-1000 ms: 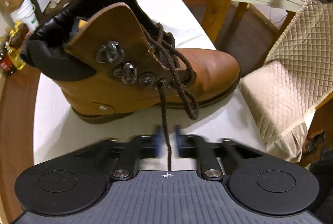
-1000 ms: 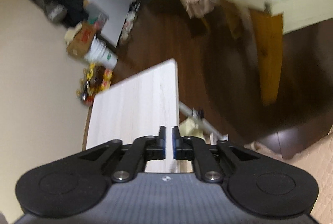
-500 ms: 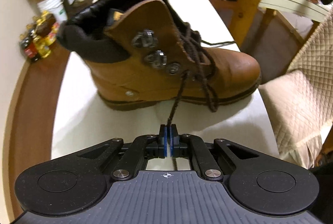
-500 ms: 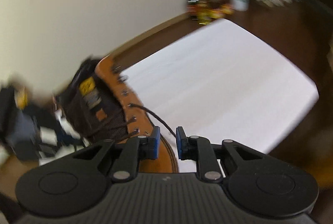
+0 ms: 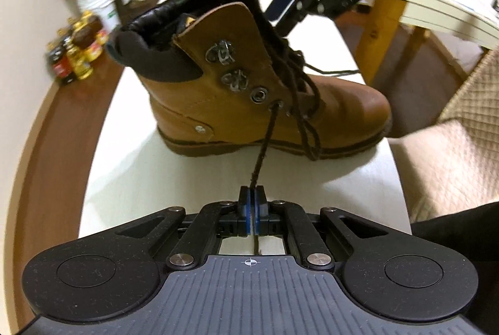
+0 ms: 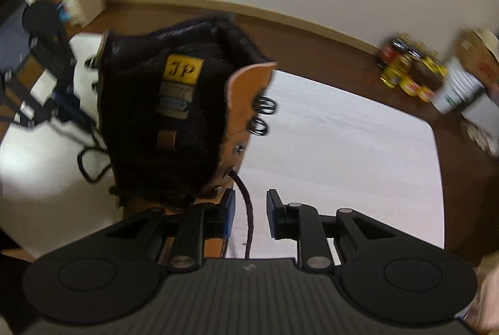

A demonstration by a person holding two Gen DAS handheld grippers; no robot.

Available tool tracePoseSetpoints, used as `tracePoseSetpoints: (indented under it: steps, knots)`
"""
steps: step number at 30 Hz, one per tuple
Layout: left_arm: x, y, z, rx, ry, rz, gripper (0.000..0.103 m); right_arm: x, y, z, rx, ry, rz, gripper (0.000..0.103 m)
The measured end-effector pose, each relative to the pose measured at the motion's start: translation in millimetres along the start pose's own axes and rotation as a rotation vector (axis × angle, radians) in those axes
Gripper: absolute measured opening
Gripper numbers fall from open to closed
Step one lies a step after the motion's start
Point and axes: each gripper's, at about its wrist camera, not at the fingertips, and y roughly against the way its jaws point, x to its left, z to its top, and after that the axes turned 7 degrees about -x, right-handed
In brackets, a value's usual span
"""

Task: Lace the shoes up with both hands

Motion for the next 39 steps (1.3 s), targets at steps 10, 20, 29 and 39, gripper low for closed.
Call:
tracePoseSetpoints:
  steps: [10,20,29,39]
  knots:
    - [-32.6,-0.8,8.9,0.093,0.196,0.228,0.002,-57.2,-10.9,-46.3,-0.017,0.000,0.154,0.003]
    - [-60.5,-1.1,6.7,0.091,0.282,0.238,0.002,-82.9,30.4,-124.6,0.088,-0.339,0.222,0.003]
    - [-61.2,4.8,-1.0,0.031,0.337,0.218,0.005,-50.2,56.5,-134.8,0.056,-0.947,0.570,0.003]
    - [-76.4,53.1,-32.2,-0.023,0.440,0.276,0.026,-50.0,56.4,-97.4,-0.213,-1.304,0.778,0.004]
